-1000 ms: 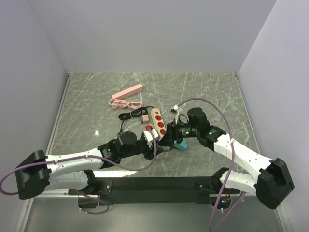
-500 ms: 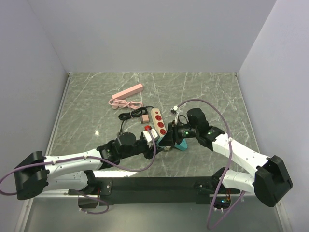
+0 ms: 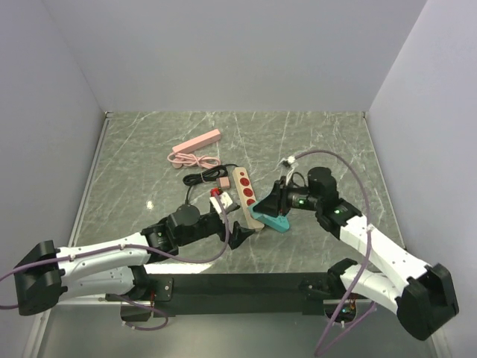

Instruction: Insert the plug

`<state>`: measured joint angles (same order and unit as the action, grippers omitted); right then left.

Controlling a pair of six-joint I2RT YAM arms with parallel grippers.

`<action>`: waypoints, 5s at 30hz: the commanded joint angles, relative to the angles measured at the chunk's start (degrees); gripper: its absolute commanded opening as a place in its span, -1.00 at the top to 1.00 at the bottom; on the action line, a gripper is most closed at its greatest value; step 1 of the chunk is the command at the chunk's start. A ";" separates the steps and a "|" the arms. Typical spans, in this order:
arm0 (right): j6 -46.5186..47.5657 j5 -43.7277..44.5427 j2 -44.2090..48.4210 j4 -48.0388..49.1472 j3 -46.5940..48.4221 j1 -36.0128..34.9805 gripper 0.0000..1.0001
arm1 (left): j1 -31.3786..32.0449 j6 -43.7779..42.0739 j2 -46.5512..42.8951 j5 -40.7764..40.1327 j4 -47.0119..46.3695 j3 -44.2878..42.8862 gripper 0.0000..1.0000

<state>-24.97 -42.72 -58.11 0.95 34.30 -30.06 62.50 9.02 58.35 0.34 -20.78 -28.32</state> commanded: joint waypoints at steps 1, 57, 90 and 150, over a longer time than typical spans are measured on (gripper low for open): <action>-0.78 2.64 5.19 5.02 0.50 3.25 1.00 | -1.50 3.37 -3.14 3.87 -4.18 0.98 -0.99; -10.27 4.49 21.98 44.31 -14.35 -4.48 1.00 | -5.19 24.82 5.20 24.27 -27.91 -5.08 0.03; 0.17 3.86 23.73 23.77 -8.39 -4.92 -0.24 | -5.46 7.87 1.42 30.07 -11.76 -5.87 0.99; 16.01 8.26 16.18 -18.00 8.68 -17.13 1.00 | -7.48 -4.80 5.72 41.07 11.37 -12.11 0.77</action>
<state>-7.99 -37.93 -43.51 -18.57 40.88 -46.89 55.27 4.21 63.77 43.53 -7.22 -38.63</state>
